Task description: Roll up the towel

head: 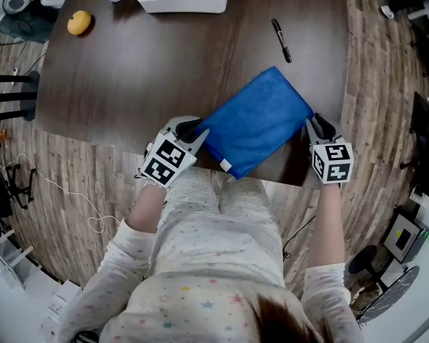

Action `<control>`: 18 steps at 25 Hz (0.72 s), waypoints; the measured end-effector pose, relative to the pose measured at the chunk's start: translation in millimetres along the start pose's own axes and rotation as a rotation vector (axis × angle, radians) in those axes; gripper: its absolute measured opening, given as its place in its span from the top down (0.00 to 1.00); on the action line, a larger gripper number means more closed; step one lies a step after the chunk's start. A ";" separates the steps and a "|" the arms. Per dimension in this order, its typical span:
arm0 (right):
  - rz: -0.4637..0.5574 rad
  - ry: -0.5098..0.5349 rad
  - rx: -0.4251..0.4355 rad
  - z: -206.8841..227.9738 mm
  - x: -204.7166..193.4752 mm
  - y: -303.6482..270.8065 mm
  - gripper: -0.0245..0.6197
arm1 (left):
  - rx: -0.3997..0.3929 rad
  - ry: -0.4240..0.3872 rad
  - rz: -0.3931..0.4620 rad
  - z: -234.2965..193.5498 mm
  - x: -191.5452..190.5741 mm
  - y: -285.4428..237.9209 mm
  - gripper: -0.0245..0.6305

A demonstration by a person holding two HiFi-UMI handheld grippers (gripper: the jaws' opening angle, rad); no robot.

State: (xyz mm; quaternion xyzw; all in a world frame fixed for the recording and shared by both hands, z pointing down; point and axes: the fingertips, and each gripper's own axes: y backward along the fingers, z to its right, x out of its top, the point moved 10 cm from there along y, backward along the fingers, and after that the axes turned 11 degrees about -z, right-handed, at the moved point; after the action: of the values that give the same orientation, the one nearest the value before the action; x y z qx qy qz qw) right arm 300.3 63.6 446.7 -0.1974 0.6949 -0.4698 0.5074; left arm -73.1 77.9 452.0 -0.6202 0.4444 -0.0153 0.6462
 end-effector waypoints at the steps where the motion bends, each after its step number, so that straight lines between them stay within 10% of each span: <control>1: 0.009 -0.013 -0.012 -3.6 0.7 4.1 0.80 | -0.005 -0.009 0.008 -2.0 0.4 0.5 0.85; 18: 0.080 -0.307 0.144 -171.3 -20.3 32.2 0.86 | -0.325 -0.403 -0.018 -23.1 2.2 -5.7 0.85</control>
State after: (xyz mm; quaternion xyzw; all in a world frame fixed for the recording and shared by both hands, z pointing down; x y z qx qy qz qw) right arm 162.6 171.8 437.2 -0.2021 0.5809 -0.4622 0.6388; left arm -82.5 57.1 459.2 -0.7103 0.2978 0.1745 0.6135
